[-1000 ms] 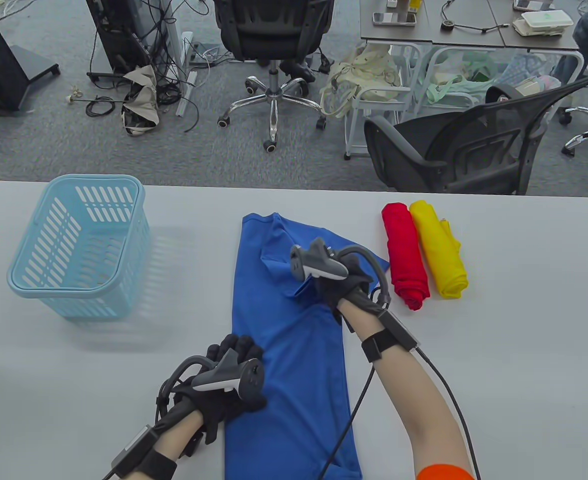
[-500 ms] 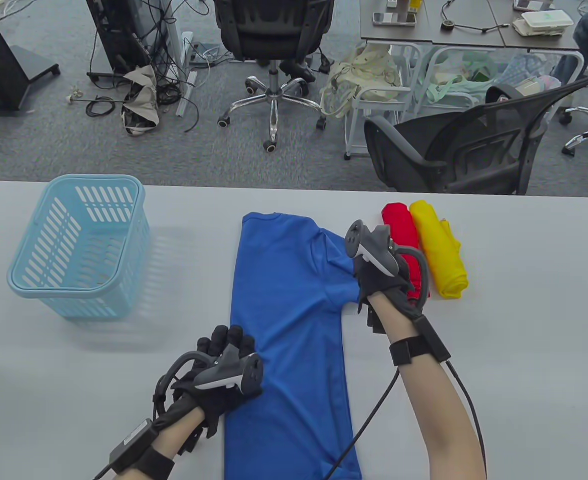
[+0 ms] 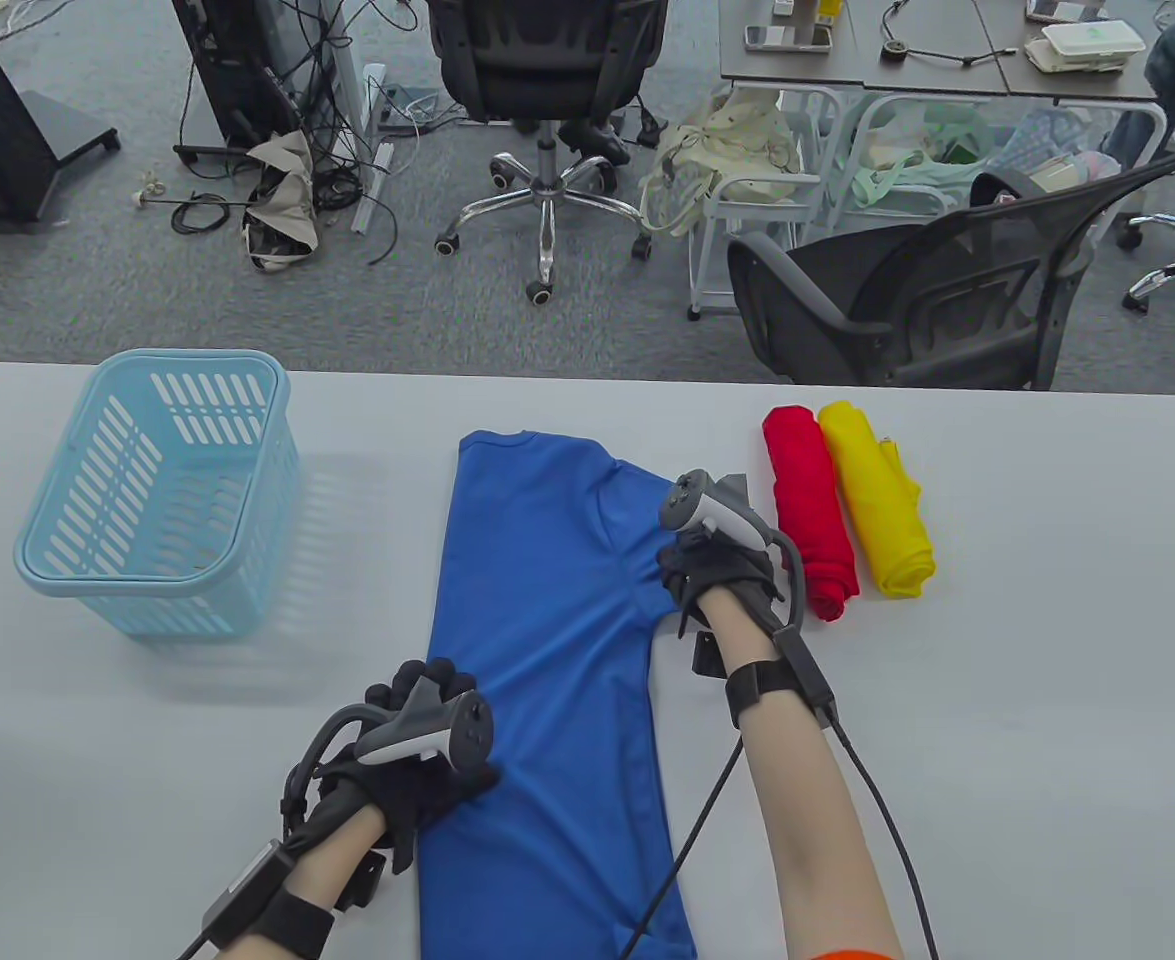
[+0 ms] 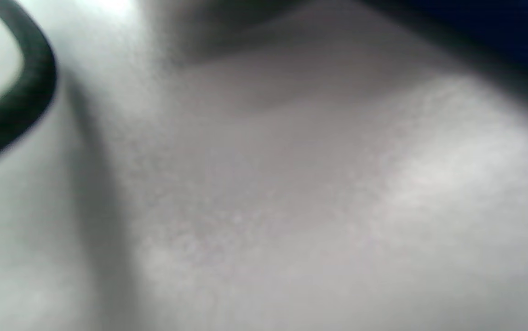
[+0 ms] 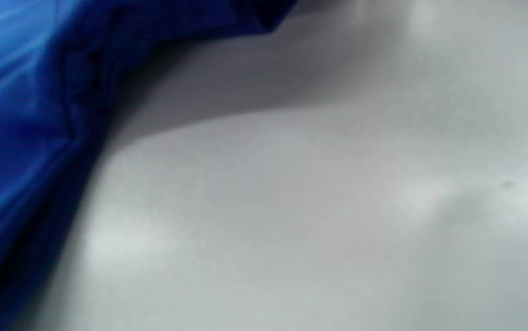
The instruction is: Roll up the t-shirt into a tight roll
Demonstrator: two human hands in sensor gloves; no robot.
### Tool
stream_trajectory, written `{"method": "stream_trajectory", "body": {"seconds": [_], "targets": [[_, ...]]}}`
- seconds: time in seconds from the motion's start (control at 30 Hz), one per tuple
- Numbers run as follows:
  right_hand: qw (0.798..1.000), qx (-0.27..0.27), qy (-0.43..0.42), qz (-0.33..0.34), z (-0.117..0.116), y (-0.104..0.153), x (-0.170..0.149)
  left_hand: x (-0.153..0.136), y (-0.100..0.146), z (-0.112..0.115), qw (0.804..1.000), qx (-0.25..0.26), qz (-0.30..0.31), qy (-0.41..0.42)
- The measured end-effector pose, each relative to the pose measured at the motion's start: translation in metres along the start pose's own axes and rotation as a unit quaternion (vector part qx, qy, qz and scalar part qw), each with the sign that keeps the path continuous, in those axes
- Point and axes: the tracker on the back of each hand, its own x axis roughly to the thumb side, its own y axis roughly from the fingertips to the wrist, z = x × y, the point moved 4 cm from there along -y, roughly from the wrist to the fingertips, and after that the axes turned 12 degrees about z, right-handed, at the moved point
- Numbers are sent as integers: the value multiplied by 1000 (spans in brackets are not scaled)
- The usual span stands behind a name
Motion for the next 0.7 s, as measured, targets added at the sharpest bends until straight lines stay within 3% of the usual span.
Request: {"method": "stream_trajectory", "body": {"seconds": [0.13,0.4,0.53,0.6,0.7], "targets": [[995,-76,52,-48,17,12,-3,-1,-1,0,1000,8,12,4],[985,-104,101,-96,17,10,5,0,-1,0,1000,6,10,1],[978,-148,93,-113,20,13,15,-1,0,-3,1000,3,16,12],[979,-145,84,-116,22,15,13,-1,-1,-3,1000,-1,16,15],[983,-171,-2,-66,38,31,20,-1,-1,-3,1000,-1,15,12]]}}
